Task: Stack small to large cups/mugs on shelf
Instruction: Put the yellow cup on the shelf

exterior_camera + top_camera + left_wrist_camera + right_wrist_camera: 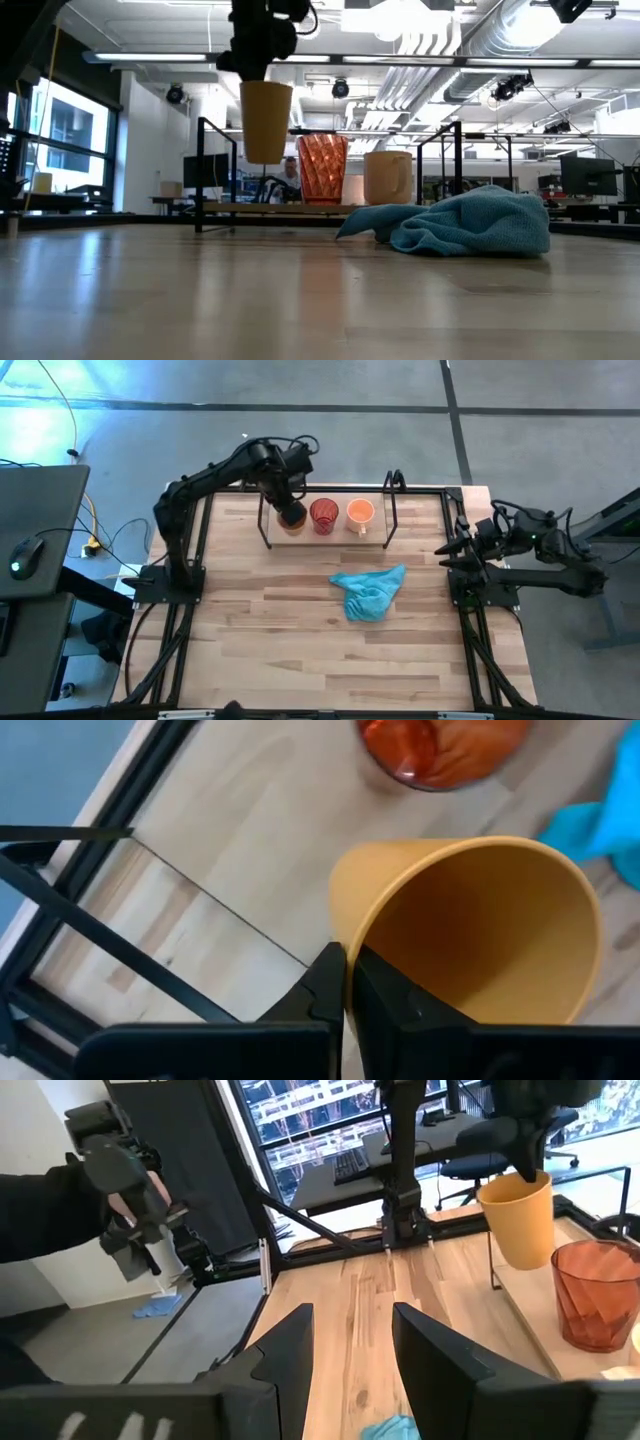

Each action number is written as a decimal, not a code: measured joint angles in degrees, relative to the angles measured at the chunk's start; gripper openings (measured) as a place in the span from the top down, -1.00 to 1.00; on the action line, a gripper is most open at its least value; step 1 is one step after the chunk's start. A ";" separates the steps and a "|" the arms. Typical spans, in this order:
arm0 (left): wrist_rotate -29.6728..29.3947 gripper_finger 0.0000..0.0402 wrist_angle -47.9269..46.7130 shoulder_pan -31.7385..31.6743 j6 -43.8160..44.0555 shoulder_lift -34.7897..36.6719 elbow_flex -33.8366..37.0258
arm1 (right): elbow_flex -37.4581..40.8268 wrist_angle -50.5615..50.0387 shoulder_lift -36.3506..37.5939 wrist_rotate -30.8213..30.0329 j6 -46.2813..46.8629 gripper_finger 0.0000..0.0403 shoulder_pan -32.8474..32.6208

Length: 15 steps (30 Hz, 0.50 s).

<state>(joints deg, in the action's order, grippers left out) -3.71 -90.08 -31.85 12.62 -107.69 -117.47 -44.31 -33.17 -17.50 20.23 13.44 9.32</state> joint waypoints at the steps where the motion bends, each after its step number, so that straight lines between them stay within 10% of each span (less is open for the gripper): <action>1: 0.05 1.00 0.07 -0.46 -0.31 -0.31 0.00 | 0.09 -0.01 0.00 0.05 0.06 0.35 0.00; 15: 1.93 1.00 2.32 -7.38 -2.93 -2.08 -0.02 | 0.21 0.42 0.00 0.17 -0.49 0.35 0.02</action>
<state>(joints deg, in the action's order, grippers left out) -1.78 -87.76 -39.24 9.69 -109.77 -117.49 -44.10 -32.75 -17.50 20.40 12.95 9.34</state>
